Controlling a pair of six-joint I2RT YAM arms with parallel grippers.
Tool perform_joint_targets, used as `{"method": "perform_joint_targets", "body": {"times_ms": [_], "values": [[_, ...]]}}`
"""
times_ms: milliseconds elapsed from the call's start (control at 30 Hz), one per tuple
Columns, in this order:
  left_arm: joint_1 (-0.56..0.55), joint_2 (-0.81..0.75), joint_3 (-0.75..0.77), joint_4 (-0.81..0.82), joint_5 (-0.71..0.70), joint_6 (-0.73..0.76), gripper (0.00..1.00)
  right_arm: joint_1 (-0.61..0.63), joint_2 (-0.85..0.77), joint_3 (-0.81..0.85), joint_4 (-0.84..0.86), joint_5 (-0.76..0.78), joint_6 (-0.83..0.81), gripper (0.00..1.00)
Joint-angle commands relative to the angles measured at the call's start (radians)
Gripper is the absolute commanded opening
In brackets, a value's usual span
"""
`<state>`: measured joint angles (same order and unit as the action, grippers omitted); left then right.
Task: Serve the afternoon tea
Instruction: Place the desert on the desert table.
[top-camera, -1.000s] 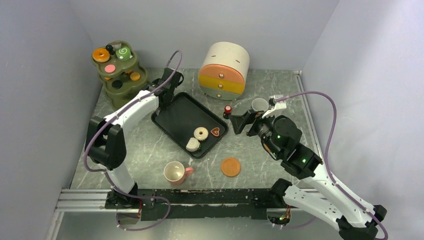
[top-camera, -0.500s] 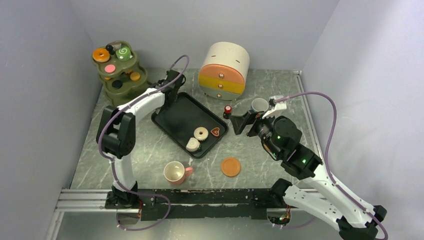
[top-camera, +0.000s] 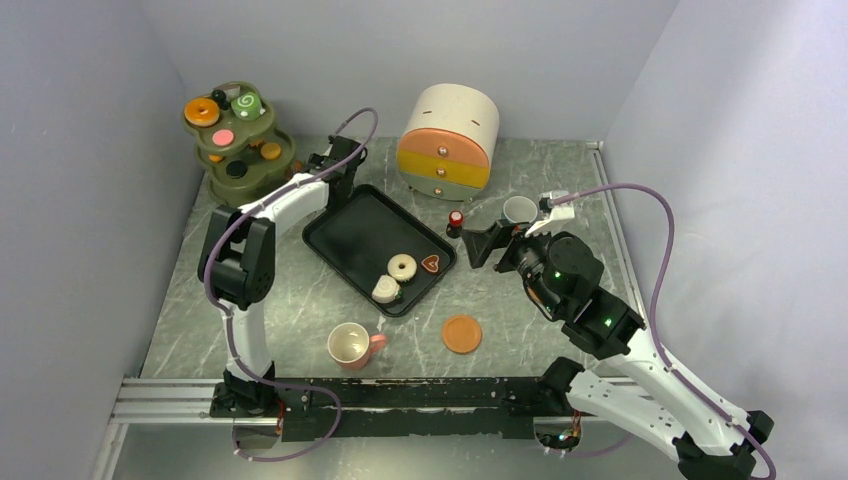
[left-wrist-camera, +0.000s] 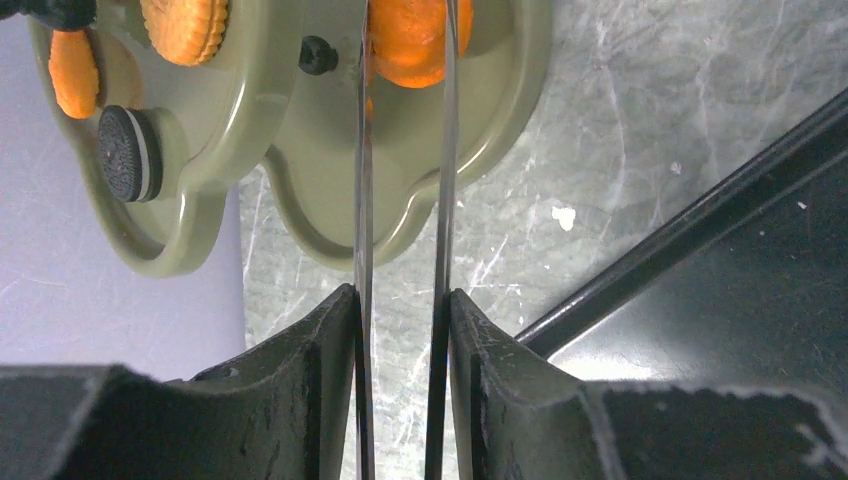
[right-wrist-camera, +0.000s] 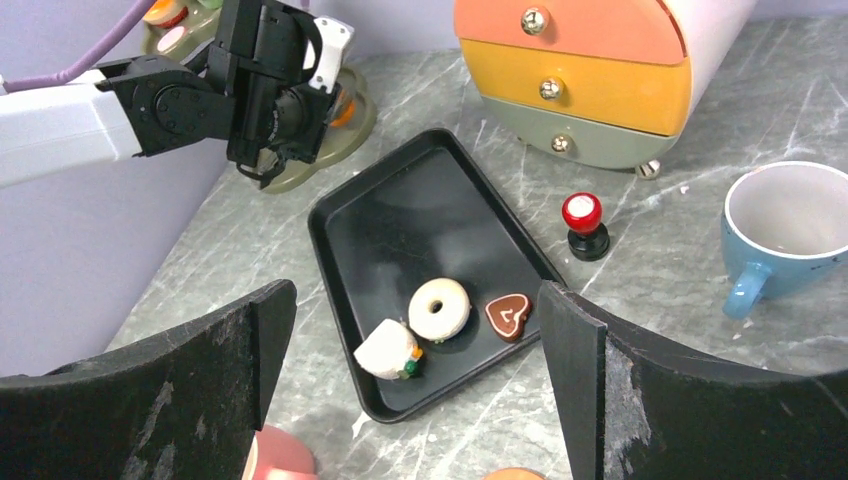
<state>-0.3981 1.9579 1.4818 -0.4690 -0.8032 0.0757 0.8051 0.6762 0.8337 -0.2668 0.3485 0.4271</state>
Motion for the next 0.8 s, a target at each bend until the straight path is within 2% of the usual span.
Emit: {"method": "perform_joint_targets", "body": {"times_ms": [0,767], "values": [[0.007,0.025,0.037,0.085,-0.067,0.043,0.39,-0.005,-0.007,0.017,-0.002,0.026,-0.020,0.95],[0.053,0.071,-0.005,0.283,-0.157,0.248,0.39,-0.005,-0.027,0.032,-0.042,0.076,-0.031,0.95]]}}
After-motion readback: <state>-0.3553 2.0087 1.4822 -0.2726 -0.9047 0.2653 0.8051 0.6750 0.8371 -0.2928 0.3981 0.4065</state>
